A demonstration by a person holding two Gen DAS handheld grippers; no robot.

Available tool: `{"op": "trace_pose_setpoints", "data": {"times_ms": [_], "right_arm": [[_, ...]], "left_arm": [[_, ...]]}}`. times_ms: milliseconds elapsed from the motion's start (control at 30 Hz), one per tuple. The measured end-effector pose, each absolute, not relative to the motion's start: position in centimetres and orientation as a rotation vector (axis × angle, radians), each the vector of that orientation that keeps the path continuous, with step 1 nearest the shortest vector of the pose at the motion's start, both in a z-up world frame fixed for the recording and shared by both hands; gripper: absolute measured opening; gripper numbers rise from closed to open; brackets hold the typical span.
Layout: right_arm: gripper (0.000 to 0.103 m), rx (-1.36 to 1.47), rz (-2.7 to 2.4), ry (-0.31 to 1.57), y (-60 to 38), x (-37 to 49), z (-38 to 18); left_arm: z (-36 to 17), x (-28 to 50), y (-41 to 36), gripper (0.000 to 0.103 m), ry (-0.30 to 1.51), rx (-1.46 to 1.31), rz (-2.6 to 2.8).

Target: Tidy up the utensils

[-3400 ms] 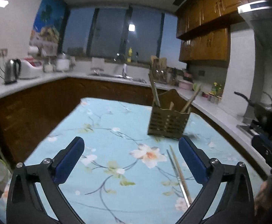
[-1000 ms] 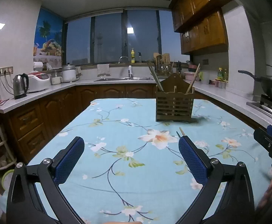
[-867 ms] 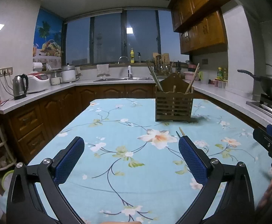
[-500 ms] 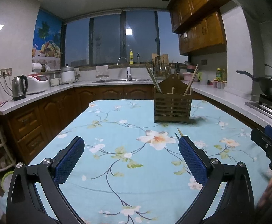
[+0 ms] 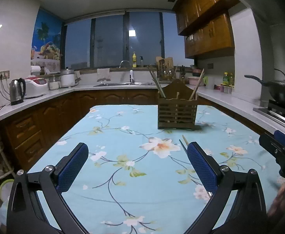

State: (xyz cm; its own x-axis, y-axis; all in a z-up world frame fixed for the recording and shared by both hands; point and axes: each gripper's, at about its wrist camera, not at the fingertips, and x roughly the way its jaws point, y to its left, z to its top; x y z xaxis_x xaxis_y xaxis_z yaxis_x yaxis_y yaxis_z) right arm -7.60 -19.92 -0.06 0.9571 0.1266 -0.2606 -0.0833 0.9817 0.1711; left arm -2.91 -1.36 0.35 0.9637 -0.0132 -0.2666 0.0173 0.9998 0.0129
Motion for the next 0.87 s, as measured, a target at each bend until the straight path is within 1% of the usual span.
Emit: {"op": "trace_pose_setpoints", "data": {"times_ms": [600, 867], "right_arm": [[0.103, 0.158, 0.100, 0.287, -20.1, -7.2, 0.3], [0.103, 0.143, 0.094, 0.337, -20.0, -5.6, 0.6]], "left_arm": [[0.5, -2.1, -1.6, 0.103, 0.292, -0.001, -0.027], [1.0, -1.4, -1.8, 0.103, 0.300, -0.019, -0.055]]}}
